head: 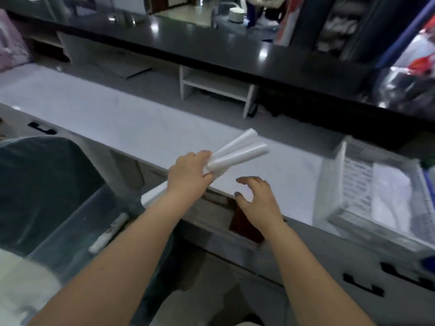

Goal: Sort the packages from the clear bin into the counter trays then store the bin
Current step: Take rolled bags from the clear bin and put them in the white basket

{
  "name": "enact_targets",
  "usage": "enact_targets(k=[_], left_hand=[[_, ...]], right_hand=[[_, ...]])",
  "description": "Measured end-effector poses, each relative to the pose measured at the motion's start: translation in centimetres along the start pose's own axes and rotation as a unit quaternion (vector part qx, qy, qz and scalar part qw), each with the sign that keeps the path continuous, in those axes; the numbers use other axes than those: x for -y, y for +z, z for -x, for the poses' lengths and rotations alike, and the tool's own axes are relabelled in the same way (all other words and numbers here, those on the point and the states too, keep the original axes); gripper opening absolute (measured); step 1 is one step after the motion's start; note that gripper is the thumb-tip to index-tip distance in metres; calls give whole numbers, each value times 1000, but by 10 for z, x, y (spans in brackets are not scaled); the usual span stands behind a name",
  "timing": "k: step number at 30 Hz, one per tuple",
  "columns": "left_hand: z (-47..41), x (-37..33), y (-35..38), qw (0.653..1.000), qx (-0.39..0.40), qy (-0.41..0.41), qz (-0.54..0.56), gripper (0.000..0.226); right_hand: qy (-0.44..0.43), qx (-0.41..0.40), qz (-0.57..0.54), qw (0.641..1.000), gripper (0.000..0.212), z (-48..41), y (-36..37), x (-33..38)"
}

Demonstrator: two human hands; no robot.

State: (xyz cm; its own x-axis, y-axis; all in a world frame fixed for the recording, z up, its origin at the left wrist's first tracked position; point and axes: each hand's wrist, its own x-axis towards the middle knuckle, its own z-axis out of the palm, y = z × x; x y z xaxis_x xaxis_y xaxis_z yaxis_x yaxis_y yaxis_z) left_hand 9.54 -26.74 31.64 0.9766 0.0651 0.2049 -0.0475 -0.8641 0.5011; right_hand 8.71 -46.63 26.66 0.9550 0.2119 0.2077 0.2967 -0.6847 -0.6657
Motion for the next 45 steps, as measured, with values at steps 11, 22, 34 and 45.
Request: enact_targets(k=[11, 22, 34, 45], left_hand=[[-56, -298, 132, 844, 229, -43, 483, 31], [-100, -380, 210, 799, 332, -148, 480, 39], [-170, -326, 266, 932, 245, -91, 251, 34], [-151, -298, 258, 971, 192, -24, 137, 35]], right_hand=[[202, -111, -359, 905, 35, 30, -229, -154], [304, -103, -467, 824, 55, -8, -306, -251], [432, -149, -451, 767, 50, -65, -236, -301], [288, -91, -21, 953, 39, -60, -221, -291]])
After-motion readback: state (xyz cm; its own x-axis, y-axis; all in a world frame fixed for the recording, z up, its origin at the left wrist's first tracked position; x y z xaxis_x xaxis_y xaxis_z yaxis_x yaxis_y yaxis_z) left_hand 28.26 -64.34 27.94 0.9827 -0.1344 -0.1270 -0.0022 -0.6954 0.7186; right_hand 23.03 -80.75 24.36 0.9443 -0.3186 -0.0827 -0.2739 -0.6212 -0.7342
